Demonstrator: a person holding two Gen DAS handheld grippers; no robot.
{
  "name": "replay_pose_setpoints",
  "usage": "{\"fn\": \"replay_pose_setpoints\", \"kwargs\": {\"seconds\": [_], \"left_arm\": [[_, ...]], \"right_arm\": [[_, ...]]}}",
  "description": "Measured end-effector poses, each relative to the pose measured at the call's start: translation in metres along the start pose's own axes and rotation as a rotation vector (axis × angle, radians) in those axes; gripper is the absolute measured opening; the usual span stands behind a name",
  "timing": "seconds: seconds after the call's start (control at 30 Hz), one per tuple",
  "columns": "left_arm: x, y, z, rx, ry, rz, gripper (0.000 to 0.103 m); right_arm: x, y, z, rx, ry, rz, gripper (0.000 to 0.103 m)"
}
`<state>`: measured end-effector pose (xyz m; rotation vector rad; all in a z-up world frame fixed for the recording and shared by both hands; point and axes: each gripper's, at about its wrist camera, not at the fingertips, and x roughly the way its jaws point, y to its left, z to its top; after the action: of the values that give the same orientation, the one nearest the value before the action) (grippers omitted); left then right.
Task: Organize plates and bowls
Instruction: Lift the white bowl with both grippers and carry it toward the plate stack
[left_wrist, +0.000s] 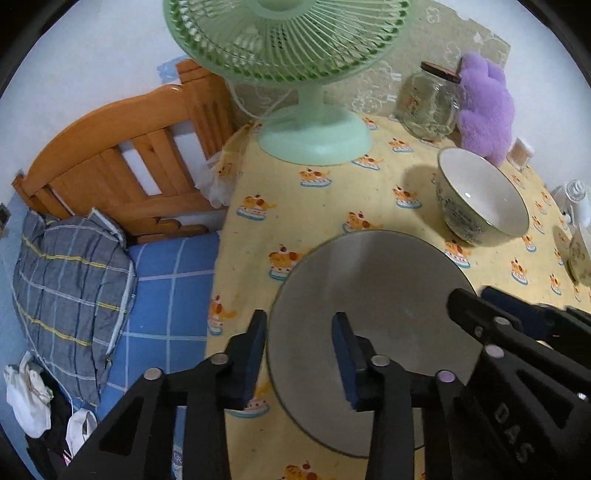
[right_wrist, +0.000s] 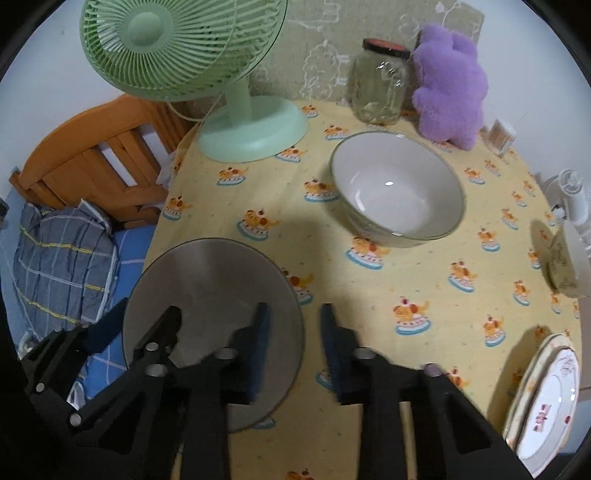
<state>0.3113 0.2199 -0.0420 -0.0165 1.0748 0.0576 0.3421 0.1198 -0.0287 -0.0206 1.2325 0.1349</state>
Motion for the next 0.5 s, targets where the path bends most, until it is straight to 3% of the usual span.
{"fn": "replay_pose_setpoints", "kwargs": {"seconds": [0.5], "left_arm": [[-0.016,-0.017,-0.010,0.043,0.028,-0.018,0.034]], "right_arm": [[-0.012,-0.009,-0.012,-0.012,0.027,-0.027,0.020]]}}
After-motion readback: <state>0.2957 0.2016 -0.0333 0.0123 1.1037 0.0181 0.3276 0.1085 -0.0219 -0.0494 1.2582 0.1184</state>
